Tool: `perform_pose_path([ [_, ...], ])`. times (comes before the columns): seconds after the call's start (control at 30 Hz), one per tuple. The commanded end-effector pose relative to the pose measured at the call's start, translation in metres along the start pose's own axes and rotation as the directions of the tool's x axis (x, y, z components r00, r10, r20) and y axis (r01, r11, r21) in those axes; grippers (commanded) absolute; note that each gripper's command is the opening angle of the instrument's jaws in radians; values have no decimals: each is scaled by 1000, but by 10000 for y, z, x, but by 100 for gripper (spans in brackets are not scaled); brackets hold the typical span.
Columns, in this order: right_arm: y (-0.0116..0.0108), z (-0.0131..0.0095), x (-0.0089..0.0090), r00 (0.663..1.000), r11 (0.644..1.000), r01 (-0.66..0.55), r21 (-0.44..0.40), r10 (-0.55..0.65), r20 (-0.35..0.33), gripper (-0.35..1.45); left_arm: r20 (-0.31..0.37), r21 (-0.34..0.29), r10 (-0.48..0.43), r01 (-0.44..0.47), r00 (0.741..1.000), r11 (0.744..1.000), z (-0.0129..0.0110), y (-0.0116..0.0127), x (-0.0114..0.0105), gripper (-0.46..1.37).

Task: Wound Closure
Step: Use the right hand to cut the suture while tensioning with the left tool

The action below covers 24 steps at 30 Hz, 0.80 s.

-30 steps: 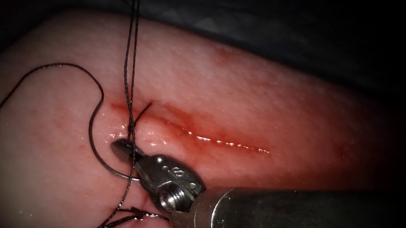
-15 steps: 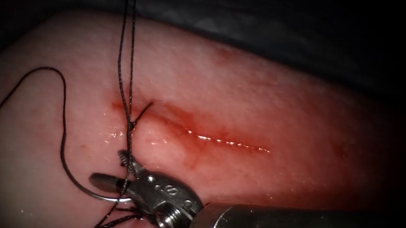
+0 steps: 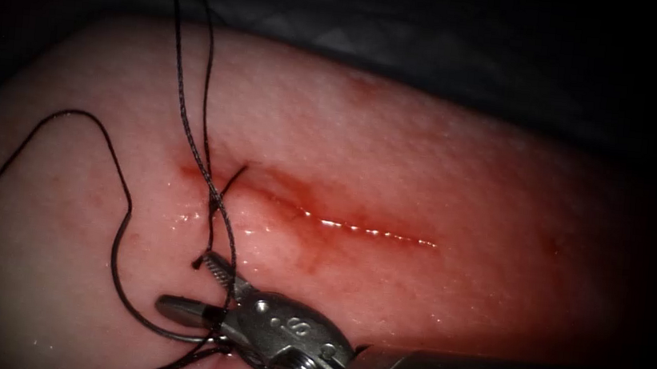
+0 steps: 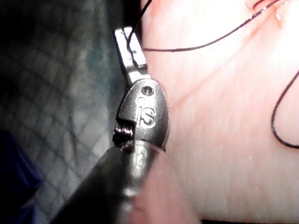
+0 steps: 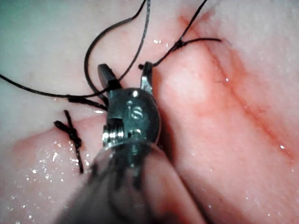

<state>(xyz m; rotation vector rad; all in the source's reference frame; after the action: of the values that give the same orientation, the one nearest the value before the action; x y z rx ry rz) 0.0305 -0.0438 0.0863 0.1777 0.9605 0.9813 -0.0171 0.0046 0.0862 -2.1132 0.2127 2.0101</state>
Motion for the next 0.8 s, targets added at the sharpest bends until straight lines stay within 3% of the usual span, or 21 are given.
perform_pose_path([
  [0.03,1,-2,0,1000,1000,-4,-6,4,-4,103,-5,-13,-5,5,1000,1000,-1,2,2,-35],
  [0.33,0,-22,17,998,998,-5,-58,1,-60,102,-23,-34,-37,37,999,999,-13,20,39,-35],
  [0.57,5,-20,26,997,997,43,-68,-48,-68,88,-33,-38,-35,34,999,999,-16,20,64,-35],
  [0.8,16,-14,31,996,996,51,-69,-56,-70,96,-42,-36,-29,27,999,999,-17,14,88,-35],
])
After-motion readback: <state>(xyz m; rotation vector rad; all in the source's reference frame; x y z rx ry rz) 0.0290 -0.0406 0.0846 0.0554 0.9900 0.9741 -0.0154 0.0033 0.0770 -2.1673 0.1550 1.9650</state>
